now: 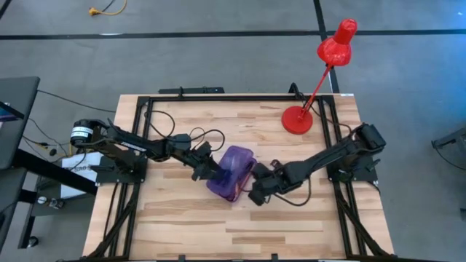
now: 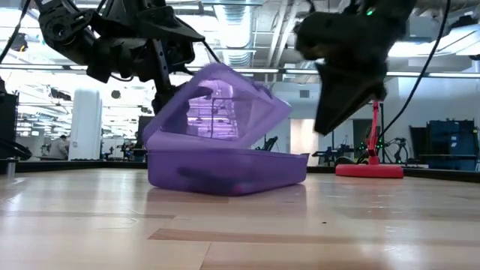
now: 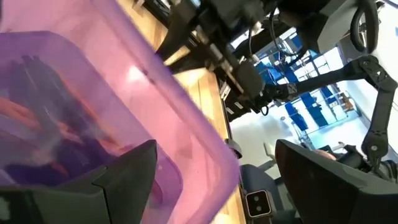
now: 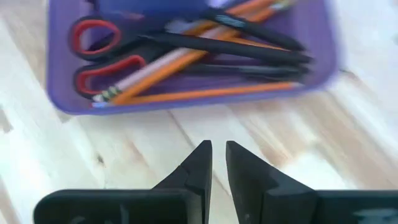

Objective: Pick & place school supplies into a supply box
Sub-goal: Close the purple supply box

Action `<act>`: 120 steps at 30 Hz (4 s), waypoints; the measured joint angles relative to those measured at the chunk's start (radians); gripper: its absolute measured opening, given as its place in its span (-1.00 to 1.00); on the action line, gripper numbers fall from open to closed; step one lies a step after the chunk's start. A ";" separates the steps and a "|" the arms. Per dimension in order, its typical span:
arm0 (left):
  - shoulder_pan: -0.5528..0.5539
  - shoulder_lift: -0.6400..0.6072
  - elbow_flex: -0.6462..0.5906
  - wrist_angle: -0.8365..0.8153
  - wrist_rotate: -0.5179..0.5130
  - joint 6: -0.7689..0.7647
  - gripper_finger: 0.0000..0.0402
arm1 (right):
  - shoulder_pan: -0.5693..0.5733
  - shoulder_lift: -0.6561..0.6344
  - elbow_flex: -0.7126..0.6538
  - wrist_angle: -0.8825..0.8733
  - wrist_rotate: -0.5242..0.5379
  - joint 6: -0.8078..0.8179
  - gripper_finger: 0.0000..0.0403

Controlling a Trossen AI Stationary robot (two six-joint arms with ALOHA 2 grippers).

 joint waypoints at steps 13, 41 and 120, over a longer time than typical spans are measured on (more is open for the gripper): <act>-0.007 0.000 0.001 -0.155 -0.118 0.074 0.56 | 0.030 -0.091 0.001 0.163 0.111 -0.104 -0.79; -0.047 -0.181 0.011 -0.412 -0.311 0.217 0.56 | -0.071 0.003 -0.002 0.228 -0.031 -0.098 -0.79; -0.107 0.218 0.392 -0.802 -0.481 0.604 -0.78 | -0.065 0.012 -0.300 0.643 0.059 0.125 -1.00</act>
